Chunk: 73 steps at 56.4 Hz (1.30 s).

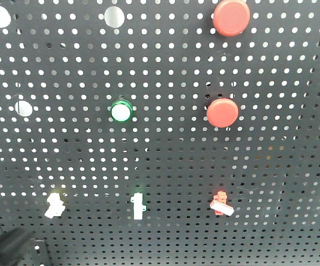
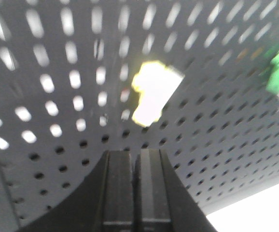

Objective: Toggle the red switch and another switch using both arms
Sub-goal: 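Swing the right gripper in and flip the red-and-white toggle switch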

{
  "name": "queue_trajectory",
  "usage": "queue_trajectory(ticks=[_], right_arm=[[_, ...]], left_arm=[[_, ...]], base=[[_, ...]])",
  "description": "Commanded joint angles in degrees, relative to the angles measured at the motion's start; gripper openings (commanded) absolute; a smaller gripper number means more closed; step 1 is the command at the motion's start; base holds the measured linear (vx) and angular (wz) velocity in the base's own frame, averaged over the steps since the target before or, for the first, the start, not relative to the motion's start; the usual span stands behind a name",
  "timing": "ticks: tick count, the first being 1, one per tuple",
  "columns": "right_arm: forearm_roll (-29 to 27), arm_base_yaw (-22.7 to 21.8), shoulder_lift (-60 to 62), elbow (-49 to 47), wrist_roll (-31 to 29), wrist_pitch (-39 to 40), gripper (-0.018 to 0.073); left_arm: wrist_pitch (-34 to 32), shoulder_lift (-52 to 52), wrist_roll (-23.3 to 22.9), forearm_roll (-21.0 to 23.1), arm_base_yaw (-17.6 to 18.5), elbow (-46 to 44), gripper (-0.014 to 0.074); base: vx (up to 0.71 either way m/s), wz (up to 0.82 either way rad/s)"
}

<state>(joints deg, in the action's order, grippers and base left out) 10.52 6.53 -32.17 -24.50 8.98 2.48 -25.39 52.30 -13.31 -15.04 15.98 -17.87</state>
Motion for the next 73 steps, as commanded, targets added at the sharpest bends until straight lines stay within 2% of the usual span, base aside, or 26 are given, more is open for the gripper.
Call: queue_trajectory(ticks=[1,8,16,23,41,55,73], right_arm=[[0.01,4.21,-3.61,-2.05,0.47,7.59,-0.0006],[-0.08,11.54,-11.07,-2.11,1.96,13.31,-0.0006],[-1.33,17.33,-20.97,-4.64,2.39,20.78,-0.0006],[-1.33,21.31,-28.19,-9.29,2.39,23.12,-0.0006],[-2.65,22.02,-37.42,-15.67,2.44,25.53,-0.0006],[-0.11,22.21,-38.58,-15.28,2.83,16.88,-0.0006],[-0.48,22.63,-32.13,-4.48,6.87,18.11,-0.0006]], left_arm=[[-1.72,-3.24,-0.75,0.82,0.37,-1.44,0.0001],[0.09,-5.70,-0.70,0.82,0.37,-1.44,0.0001],[0.79,-6.08,-0.70,0.82,0.37,-1.44,0.0001],[0.67,-6.08,-0.70,0.82,0.37,-1.44,0.0001],[0.60,-6.08,-0.70,0.82,0.37,-1.44,0.0001],[0.48,-6.08,-0.70,0.82,0.37,-1.44,0.0001],[0.14,-6.08,-0.70,0.82,0.37,-1.44,0.0001]], base=[[0.00,0.00],[0.00,0.00],[0.00,0.00],[0.00,0.00],[0.00,0.00],[0.00,0.00],[0.00,0.00]])
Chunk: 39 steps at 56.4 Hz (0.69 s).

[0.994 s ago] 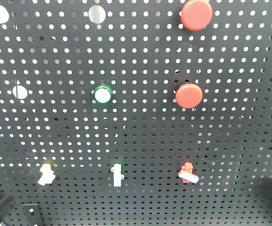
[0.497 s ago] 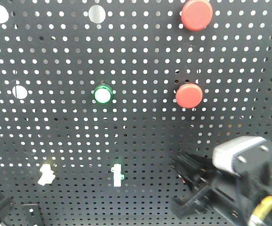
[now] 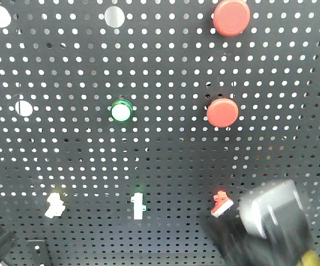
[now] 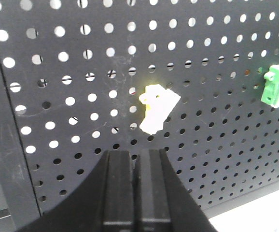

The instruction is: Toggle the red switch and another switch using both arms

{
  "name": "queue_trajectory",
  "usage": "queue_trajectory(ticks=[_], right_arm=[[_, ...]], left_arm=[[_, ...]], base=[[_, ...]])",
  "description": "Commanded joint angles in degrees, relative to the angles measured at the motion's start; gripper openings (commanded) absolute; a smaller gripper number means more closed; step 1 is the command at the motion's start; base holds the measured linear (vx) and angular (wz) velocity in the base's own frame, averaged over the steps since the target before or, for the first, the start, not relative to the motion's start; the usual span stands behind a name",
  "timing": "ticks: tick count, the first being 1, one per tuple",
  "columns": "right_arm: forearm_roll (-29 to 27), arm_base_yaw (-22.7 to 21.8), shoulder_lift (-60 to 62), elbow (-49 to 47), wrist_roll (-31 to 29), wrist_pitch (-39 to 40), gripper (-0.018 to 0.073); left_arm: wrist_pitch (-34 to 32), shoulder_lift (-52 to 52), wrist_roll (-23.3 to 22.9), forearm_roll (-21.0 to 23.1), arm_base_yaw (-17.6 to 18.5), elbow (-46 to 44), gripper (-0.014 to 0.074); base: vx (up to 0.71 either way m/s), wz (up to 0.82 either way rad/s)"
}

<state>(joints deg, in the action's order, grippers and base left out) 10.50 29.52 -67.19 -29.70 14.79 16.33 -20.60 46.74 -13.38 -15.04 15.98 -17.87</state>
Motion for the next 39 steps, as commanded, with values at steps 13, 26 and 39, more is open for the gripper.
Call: queue_trajectory(ticks=[13,26,39], right_arm=[[0.49,-0.36,7.00,1.16,0.83,7.08,-0.0006],[0.44,-0.36,8.28,1.16,0.83,9.00,-0.0006],[0.44,-0.36,8.28,1.16,0.83,8.49,-0.0006]], left_arm=[[-5.00,-0.51,-0.63,0.82,0.37,-1.44,0.0001],[-4.95,-0.51,-0.63,0.82,0.37,-1.44,0.0003],[-4.49,-0.45,-0.63,0.82,0.37,-1.44,0.0003]], base=[[0.00,0.00],[0.00,0.00],[0.00,0.00]])
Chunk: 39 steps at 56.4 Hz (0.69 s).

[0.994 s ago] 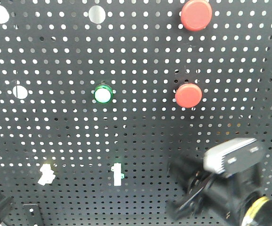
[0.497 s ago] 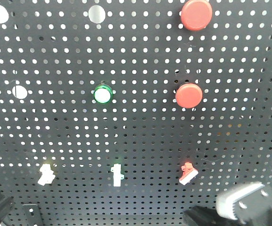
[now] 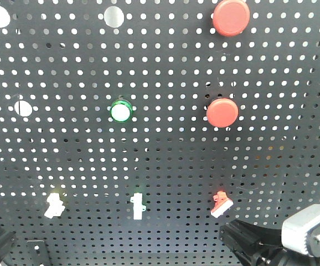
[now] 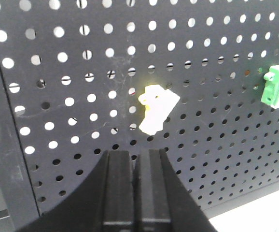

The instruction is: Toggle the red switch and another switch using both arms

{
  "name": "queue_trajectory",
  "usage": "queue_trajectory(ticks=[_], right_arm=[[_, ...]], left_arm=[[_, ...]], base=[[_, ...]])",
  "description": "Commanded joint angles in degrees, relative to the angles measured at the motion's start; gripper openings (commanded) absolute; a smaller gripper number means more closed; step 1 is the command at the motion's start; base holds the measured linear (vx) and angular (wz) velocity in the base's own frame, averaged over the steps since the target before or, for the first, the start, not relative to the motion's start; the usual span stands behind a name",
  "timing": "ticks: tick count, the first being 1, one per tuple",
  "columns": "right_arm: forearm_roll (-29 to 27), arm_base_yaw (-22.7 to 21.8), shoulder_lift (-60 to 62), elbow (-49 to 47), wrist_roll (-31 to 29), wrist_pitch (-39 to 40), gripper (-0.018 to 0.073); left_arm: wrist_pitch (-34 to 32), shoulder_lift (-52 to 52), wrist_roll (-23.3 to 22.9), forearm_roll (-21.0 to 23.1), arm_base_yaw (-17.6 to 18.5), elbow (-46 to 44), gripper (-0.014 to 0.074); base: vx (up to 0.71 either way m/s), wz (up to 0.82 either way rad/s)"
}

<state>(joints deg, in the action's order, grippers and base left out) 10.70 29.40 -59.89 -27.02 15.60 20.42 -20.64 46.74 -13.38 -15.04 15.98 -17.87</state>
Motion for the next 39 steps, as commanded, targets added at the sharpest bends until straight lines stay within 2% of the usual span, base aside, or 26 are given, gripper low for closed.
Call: queue_trajectory(ticks=[1,20,30,34,39], right_arm=[[0.24,-0.24,0.99,-1.53,0.03,4.39,-0.0006],[0.24,-0.24,0.99,-1.53,0.03,4.33,-0.0006],[0.24,-0.24,0.99,-1.53,0.03,4.33,-0.0006],[0.24,-0.24,0.99,-1.53,0.03,4.33,-0.0006],[0.24,-0.24,0.99,-1.53,0.03,4.33,-0.0006]], left_arm=[[-4.45,-0.45,-0.63,0.82,0.37,-1.44,0.0003],[-4.01,-0.62,-0.37,0.82,0.22,-1.09,0.0003],[-3.87,-8.61,3.02,1.36,-0.20,5.48,0.0003],[-3.42,-14.86,3.84,2.32,-2.04,10.20,0.0003],[-1.40,-23.74,3.98,5.19,-6.29,15.34,0.0003]], base=[[0.00,0.00],[0.00,0.00],[0.00,0.00],[0.00,0.00],[0.00,0.00]])
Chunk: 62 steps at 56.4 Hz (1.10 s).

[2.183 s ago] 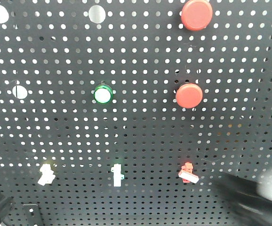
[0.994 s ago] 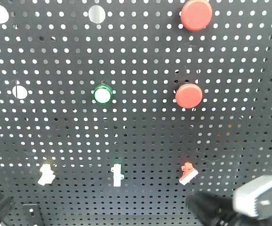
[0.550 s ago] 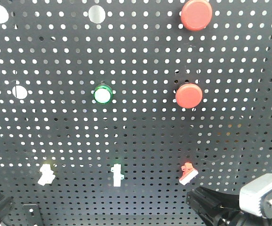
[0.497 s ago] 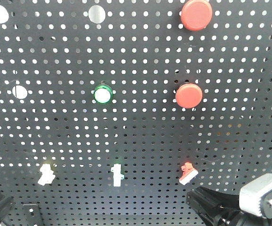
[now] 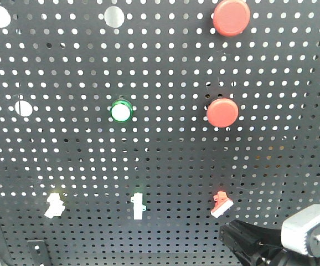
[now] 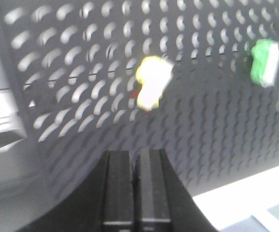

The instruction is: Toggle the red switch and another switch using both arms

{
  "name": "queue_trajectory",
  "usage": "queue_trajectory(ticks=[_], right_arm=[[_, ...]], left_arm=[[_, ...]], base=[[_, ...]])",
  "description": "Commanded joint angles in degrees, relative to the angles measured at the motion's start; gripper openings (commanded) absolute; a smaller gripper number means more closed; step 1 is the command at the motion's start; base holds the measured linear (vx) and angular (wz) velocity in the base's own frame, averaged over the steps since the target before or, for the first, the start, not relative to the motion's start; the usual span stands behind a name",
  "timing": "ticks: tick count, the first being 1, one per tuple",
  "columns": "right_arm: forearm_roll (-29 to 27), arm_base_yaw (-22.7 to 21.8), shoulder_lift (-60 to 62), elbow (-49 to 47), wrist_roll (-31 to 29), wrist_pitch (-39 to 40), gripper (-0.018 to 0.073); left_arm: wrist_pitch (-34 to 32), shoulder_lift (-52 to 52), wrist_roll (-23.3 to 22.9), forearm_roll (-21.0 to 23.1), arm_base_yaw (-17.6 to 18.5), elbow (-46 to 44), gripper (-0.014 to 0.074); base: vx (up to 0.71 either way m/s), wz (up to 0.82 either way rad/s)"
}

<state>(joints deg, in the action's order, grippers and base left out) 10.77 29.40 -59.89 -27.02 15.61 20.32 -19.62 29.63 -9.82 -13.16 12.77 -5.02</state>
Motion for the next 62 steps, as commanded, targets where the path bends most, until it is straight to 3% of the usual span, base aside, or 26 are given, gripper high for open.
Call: queue_trajectory(ticks=[1,10,21,32,62], right_arm=[[0.17,-0.24,0.99,-1.53,0.01,4.44,-0.0006],[0.17,-0.24,0.99,-1.53,0.01,4.44,-0.0006],[0.17,-0.24,0.99,-1.53,0.01,4.44,-0.0006],[0.17,-0.24,0.99,-1.53,0.01,4.39,-0.0006],[0.17,-0.24,0.99,-1.53,0.01,4.39,-0.0006]], left_arm=[[-1.91,-8.88,0.42,4.07,-3.81,3.16,0.0003],[6.98,-22.39,0.42,5.44,-9.25,7.70,0.0003],[23.18,-31.77,2.21,5.48,-10.26,7.65,0.0003],[22.94,-30.88,2.26,8.50,-10.26,7.60,0.0003],[22.79,-30.76,2.26,8.43,-10.26,7.59,0.0003]], base=[[0.00,0.00],[0.00,0.00],[0.00,0.00],[0.00,0.00],[0.00,0.00]])
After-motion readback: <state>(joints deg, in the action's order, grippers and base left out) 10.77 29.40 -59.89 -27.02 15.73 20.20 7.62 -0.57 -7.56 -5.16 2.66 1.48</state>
